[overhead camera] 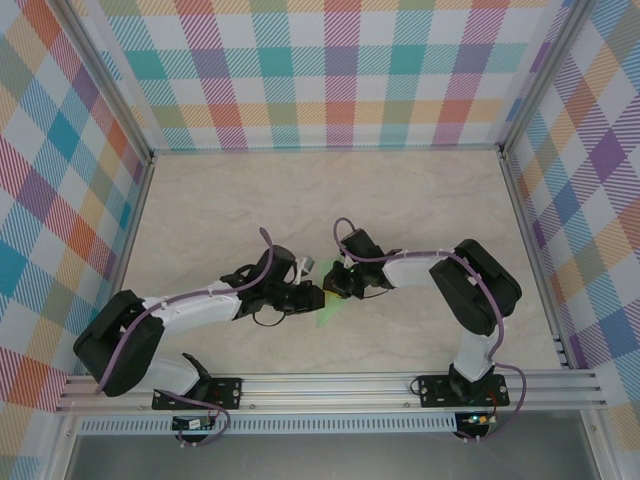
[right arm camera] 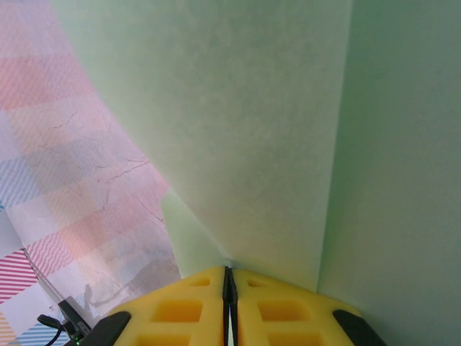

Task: Fold a paper plane with a square sheet of paper (pick it up from the middle)
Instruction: Fourth fold the wing at the center of the table.

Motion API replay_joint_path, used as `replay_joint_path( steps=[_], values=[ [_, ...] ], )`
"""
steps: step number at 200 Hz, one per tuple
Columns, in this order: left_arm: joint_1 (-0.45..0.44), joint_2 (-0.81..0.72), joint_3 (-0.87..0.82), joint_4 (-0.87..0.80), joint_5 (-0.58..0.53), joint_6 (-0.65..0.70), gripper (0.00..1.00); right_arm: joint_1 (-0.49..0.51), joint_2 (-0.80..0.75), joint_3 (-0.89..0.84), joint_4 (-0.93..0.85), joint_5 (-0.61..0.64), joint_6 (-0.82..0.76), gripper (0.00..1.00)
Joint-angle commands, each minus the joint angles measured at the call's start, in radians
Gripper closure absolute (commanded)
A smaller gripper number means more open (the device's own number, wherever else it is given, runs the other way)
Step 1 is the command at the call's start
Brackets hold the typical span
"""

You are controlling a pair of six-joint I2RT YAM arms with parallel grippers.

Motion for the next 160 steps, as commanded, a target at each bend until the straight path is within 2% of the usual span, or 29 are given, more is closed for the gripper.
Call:
replay_joint_path(
  steps=[1, 60, 110, 160],
  values=[
    [0.009, 0.037, -0.026, 0.141, 0.028, -0.071, 0.82, 0.006, 0.075, -0.029, -0.096, 0.073, 0.01, 0.88],
    [0.008, 0.157, -0.029, 0.231, 0.034, -0.109, 0.83, 0.006, 0.072, -0.026, -0.106, 0.075, 0.007, 0.88],
    [0.006, 0.249, -0.065, 0.197, 0.017, -0.098, 0.83, 0.005, 0.071, -0.027, -0.114, 0.076, 0.005, 0.88],
    [-0.004, 0.24, -0.157, 0.09, 0.028, -0.064, 0.84, 0.006, 0.075, -0.027, -0.12, 0.079, 0.007, 0.87]
  ],
)
